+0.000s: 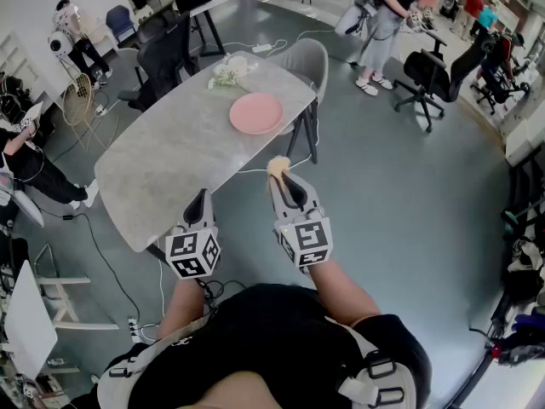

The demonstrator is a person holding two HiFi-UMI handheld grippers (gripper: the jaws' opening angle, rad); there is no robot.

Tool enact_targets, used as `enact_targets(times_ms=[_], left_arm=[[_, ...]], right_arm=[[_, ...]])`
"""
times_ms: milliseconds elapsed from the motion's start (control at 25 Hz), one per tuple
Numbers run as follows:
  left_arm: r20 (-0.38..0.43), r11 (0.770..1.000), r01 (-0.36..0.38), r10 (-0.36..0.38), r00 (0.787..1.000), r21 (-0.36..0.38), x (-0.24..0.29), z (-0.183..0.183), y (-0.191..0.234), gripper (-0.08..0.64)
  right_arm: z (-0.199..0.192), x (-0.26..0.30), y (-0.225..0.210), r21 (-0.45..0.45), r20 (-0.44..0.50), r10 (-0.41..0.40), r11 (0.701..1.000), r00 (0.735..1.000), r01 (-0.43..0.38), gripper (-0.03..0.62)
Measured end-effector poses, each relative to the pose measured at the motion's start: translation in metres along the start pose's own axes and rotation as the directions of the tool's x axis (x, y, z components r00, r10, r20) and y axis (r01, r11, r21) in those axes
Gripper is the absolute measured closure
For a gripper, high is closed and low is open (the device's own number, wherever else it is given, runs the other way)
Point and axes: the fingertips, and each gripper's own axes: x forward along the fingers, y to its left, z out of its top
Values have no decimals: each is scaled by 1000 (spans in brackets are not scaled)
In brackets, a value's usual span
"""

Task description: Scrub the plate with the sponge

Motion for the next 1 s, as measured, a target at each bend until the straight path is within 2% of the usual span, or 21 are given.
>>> enact_targets(times_ms=[120, 400, 840, 1000], left_arm=[[-1, 1000, 0, 0, 1000, 3, -6, -2, -2, 555], [-2, 1000, 20, -20, 1000, 4, -7, -2, 1, 555], [25, 998, 56, -56, 998, -27, -16, -8, 49, 555], [35, 998, 53, -52, 998, -36, -19, -7, 54, 555]], right_arm=[[3, -6, 3, -13, 28, -2, 1000, 1000, 3, 540], [4, 0, 15, -35, 20, 11, 999, 1000, -10, 540], [11, 25, 45, -51, 48, -55, 997, 997, 58, 538], [15, 26, 48, -66, 52, -58, 996, 997, 61, 539]])
